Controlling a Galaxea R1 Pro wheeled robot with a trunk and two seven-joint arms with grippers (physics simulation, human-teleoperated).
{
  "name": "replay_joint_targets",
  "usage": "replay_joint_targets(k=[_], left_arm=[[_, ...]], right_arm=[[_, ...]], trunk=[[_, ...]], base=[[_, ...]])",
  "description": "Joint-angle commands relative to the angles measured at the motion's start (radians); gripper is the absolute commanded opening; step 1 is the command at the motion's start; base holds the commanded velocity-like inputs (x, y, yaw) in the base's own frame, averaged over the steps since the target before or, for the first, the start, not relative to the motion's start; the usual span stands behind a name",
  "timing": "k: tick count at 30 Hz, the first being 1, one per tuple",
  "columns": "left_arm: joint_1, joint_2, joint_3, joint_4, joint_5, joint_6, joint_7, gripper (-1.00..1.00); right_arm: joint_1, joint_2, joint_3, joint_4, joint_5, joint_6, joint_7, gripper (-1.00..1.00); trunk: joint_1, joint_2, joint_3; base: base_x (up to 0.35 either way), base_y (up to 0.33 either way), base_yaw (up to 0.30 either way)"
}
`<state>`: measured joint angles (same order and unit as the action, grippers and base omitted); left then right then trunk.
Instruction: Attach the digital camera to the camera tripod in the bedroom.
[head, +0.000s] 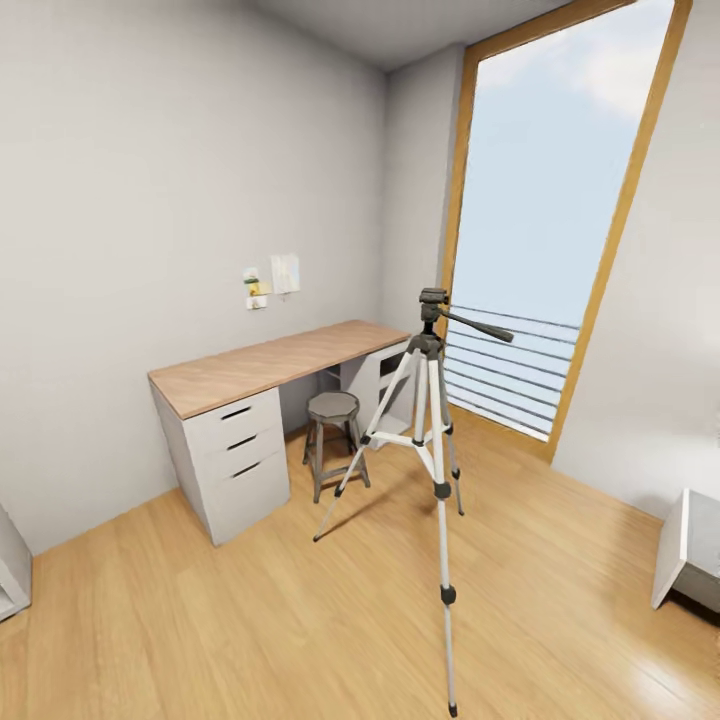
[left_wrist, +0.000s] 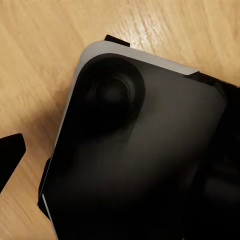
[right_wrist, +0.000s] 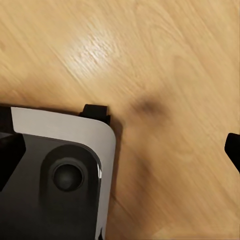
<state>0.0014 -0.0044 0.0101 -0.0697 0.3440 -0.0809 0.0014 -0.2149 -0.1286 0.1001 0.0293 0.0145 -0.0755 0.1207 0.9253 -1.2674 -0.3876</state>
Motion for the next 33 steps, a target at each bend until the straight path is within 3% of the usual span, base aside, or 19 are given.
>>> replay_joint_targets(k=[1,20,33], left_arm=[[0.000,0.000,0.001,-0.001,0.005,-0.002,0.000,1.00],[0.000,0.003,0.001,-0.001,0.006,-0.002,0.000,1.00],[0.000,0.003,0.001,-0.001,0.006,-0.002,0.000,1.00]], right_arm=[[-0.001,-0.001,0.007,0.003,0.002,-0.006,0.002,1.00],[-0.001,0.002,0.009,0.003,0.006,0.002,0.004,1.00],[-0.001,0.002,0.009,0.003,0.006,0.003,0.003,1.00]], trunk=[[0.000,-0.001,-0.001],[0.000,-0.001,-0.001],[0.000,-0.001,-0.001]], base=[[0.000,0.000,-0.020],[0.059,-0.038,0.000],[0.001,-0.001,0.174]])
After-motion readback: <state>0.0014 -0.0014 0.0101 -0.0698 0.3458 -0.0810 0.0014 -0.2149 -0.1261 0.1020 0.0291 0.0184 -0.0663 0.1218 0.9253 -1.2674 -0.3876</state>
